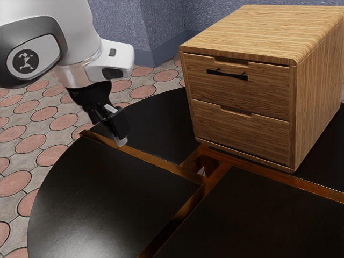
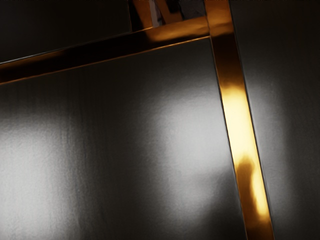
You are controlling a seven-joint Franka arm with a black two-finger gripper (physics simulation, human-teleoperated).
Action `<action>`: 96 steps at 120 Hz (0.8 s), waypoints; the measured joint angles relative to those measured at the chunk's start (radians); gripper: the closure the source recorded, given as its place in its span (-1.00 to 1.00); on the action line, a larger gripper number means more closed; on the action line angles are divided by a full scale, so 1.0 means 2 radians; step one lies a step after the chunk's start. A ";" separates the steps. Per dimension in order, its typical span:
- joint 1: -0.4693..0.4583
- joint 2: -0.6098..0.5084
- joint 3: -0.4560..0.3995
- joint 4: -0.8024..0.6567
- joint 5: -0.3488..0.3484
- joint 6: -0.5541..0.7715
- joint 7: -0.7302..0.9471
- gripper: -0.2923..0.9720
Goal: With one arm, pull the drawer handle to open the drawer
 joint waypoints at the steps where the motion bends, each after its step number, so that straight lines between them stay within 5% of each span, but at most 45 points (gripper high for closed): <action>1: 0.000 0.000 0.000 0.000 0.000 0.000 0.001 -0.54; 34: 0.002 0.004 -0.007 -0.009 -0.005 0.055 0.027 -0.54; 96: -0.025 0.015 -0.010 -0.005 -0.045 0.119 0.352 -0.54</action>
